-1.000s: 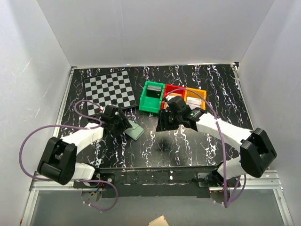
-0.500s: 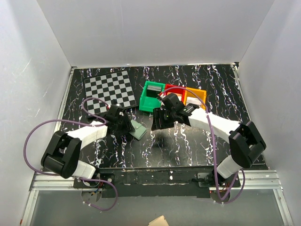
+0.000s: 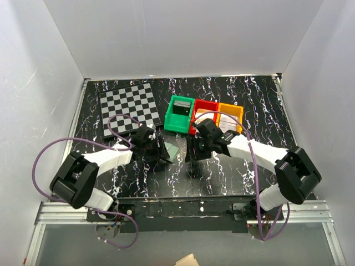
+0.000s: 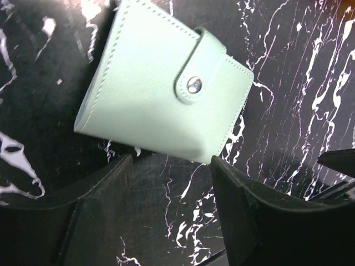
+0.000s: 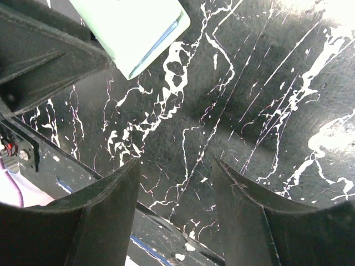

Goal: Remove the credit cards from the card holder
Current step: Move the card holder to the center of the board.

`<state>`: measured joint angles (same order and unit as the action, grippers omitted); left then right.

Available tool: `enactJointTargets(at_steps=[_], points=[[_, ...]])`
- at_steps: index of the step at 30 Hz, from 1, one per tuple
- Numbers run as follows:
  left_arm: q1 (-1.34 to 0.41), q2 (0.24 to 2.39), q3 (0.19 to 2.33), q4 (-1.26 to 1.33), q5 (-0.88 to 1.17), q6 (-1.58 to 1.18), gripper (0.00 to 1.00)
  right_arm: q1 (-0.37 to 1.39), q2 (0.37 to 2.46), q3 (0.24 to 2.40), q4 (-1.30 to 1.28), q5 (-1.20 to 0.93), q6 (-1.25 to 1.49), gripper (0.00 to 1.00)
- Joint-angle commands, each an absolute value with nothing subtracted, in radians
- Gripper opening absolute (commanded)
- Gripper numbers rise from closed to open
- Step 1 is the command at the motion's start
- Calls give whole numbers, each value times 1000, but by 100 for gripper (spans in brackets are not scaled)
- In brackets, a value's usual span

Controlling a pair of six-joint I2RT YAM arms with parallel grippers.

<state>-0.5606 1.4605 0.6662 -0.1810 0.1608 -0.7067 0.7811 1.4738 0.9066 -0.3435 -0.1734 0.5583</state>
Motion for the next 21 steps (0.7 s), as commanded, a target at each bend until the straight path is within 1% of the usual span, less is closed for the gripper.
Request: enactJointTargets(at_steps=[1,5,8,13,15,21], points=[[-563,1344,620,-225,97,-813,61,784,1480,974,-308,-146,554,63],[-563,1238,548,-256,46,-940,64,784,1569,1080,-302,-155,538,61],[-563,1197,514,-275,25,-989,60,784,1653,1158,-298,-173,535,58],[-561,1198,509,-299,15,-1000,57,784,1749,1224,-293,-193,535,55],[-558,1204,511,-296,15,-1002,56,782,1782,1245,-296,-198,537,52],[-537,1227,534,-301,14,-988,52,784,1851,1301,-295,-206,534,51]])
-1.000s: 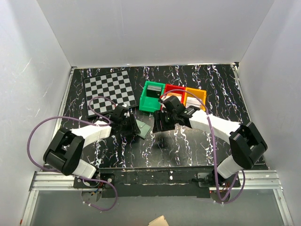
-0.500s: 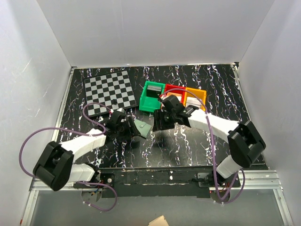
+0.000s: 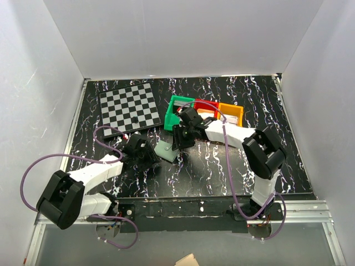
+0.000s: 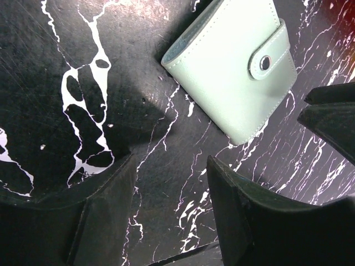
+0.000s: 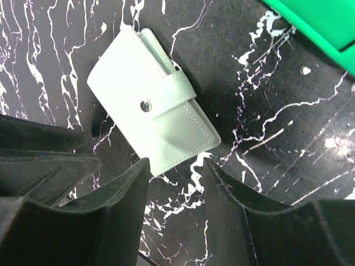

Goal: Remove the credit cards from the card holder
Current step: Move the card holder to the center of the board.

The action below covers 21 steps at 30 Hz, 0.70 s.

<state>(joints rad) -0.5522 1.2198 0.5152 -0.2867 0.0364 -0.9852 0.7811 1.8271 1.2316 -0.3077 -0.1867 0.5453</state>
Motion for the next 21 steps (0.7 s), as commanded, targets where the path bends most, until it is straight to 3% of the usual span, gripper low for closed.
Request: enactJointTargets(at_steps=[1,15,21], points=[[-531,1230,537,-305,14,-986,52,784,1864,1313,-299,-204,532,51],[-474,1265,560,-261,57,-971,50,784,1945,1338,-341,-186,514,51],[-471,1295,581,-230,77,-960,50,784,1930,1292,-327,-201,512,45]])
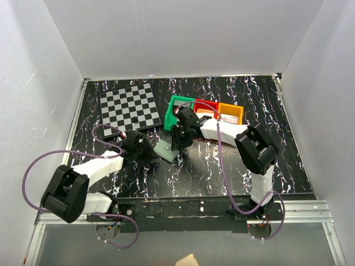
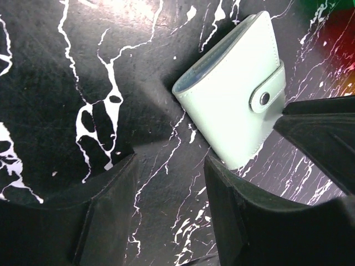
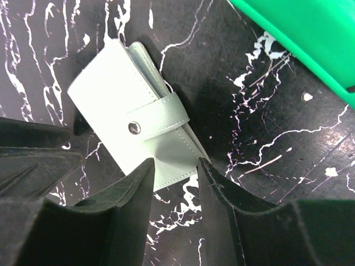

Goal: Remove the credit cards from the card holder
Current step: Move the card holder to the center of the board.

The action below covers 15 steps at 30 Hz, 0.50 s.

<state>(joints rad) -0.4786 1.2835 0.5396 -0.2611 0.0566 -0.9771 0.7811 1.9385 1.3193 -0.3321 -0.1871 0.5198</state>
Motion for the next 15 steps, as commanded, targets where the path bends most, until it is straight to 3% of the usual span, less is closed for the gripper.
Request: enactJointTargets(at_steps=[1,15], points=[[-471,1302,589,-227,83,-957,50,784,1925,1286,-327,-204,511,43],[-468,1399,620,-189,132,-897,50,822,1750,1042,-276,-213,565,43]])
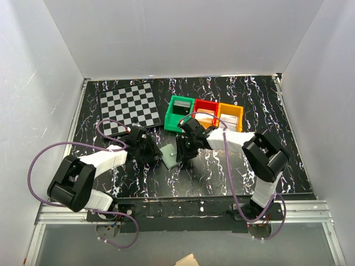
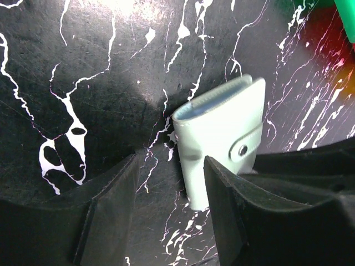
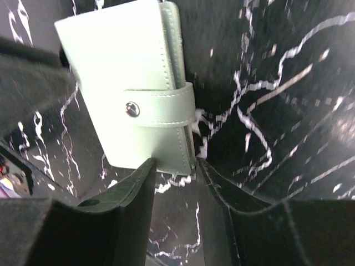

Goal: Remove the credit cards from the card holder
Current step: Move the card holder to the center of the board.

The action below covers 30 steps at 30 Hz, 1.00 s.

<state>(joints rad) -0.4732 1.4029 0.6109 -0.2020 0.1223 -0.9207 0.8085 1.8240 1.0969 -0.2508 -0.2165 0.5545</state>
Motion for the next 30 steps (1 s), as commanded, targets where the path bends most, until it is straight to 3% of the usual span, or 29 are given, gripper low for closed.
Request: enactJointTargets(at_steps=[1,12,19,30], points=[[-465,1401,618,-189,132,-893,50,822,1727,1032,-282,-210,566,44],[-462,1402,612,-161,189,-885,52,772,1713,1147,-407,-135,548,56],[-479,1439,609,-81,290,-890,52,752,1758,1106,-287,-280,557,49],[-537,1496,600,-54,317,-873,45,768,1714,945,-210,-318,597,43]])
